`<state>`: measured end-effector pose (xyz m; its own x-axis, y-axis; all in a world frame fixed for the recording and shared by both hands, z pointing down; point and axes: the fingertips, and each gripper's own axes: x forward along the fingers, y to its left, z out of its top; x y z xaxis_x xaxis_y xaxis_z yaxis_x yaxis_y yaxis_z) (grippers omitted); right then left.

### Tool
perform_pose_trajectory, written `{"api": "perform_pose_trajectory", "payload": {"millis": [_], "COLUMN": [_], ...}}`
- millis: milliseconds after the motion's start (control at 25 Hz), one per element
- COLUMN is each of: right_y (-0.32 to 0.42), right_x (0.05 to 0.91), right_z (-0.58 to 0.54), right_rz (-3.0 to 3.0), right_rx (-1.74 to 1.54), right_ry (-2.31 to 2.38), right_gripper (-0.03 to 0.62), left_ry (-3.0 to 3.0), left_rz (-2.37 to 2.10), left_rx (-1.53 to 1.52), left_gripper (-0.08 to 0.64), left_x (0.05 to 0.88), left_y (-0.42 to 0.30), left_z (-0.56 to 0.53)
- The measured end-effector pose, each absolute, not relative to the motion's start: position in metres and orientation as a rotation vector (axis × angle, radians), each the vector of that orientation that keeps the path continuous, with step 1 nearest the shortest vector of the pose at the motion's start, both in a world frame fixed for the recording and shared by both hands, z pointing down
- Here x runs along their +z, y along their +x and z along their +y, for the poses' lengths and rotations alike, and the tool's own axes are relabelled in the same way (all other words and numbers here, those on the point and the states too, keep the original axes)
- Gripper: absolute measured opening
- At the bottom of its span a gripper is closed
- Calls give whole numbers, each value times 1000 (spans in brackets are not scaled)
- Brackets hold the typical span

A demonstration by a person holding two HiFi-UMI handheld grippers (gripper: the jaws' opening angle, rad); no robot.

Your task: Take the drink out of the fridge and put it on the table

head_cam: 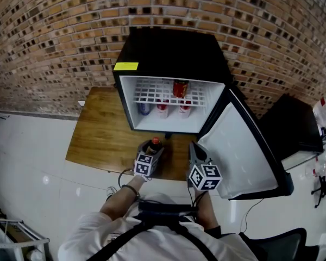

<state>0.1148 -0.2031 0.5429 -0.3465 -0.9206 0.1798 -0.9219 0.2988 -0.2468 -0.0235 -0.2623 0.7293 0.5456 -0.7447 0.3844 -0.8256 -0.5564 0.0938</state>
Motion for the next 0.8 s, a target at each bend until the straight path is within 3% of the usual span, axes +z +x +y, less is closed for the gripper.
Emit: {"api": "perform_pose_trajectory", "payload": {"millis": [640,800], "right_y": [108,105], "right_x": [550,550], "right_z": [-207,-208], "right_rz": [-2531,-2538], "right_rx": [509,510], "right_ry": [1760,1746], "right_gripper": [14,15], "left_ry": [2583,2592], "left_rz": [-1289,-1265], "left_rx": [455,405], "left_gripper": [308,360], "left_x": [734,721], "left_y": [-22,-24], "left_z": [-258,-255]}}
